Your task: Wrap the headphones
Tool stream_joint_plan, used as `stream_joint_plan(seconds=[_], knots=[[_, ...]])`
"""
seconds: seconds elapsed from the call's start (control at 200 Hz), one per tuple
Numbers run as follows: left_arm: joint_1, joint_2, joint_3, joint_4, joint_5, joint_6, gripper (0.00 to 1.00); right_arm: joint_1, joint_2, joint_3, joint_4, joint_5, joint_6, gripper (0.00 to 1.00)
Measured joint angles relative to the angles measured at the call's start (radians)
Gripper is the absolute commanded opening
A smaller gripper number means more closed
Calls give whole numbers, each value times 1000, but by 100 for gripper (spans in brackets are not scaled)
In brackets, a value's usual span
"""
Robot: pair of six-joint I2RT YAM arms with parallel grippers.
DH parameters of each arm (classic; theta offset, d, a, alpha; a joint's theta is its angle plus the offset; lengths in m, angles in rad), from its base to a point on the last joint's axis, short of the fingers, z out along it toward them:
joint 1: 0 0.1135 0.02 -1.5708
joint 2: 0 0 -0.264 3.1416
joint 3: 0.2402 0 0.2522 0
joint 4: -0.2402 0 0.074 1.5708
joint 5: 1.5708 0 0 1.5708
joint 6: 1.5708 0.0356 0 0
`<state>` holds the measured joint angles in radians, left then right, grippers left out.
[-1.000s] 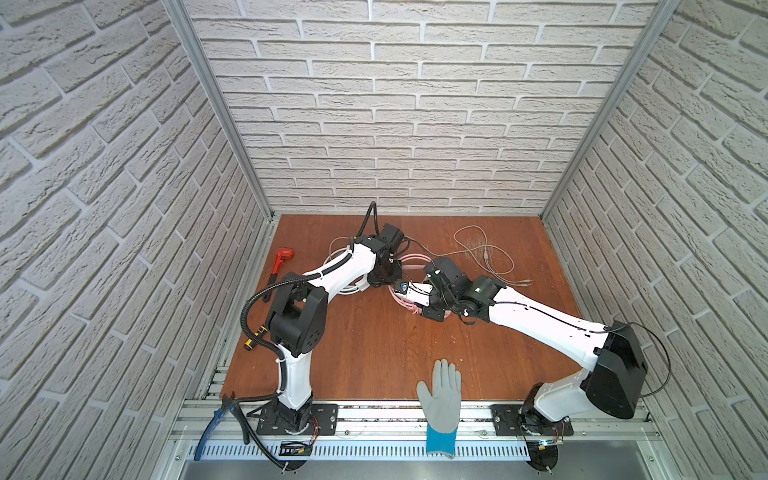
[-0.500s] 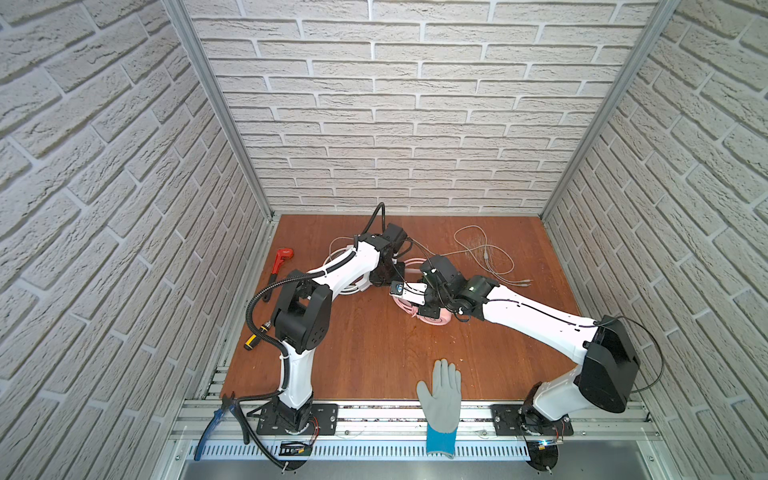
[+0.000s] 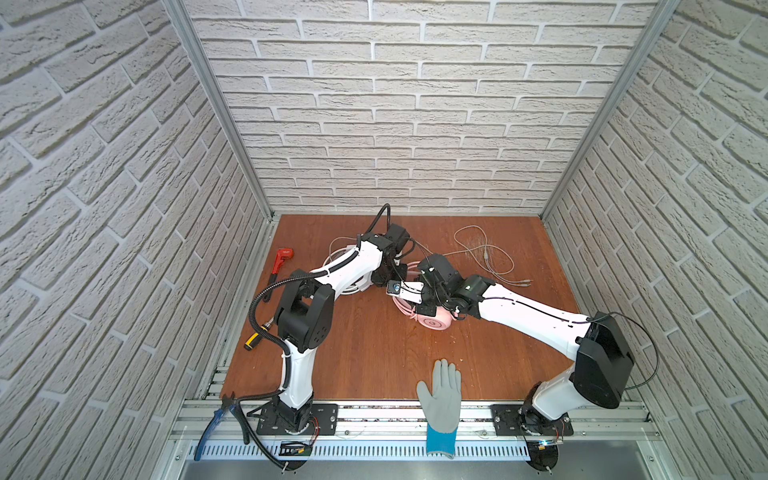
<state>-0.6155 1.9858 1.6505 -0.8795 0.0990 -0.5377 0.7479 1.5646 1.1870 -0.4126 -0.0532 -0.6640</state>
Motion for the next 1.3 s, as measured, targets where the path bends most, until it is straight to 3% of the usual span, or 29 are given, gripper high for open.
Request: stream_joint_plan(seconds=[0.675,0.95,1.065,1.3], knots=[[-2,4,0,-5,1,3,0,-73,55,4,25,3,62,10],[-2,4,1,-12,-1,-2,0,-87,97,25,-6,15,92,19],[-2,4,17,-35,-2,-5,0,-88,98,26,-10,24,108,28],[-3,4,30,-64,-3,-16,0,-95,98,27,-12,34,138,32]])
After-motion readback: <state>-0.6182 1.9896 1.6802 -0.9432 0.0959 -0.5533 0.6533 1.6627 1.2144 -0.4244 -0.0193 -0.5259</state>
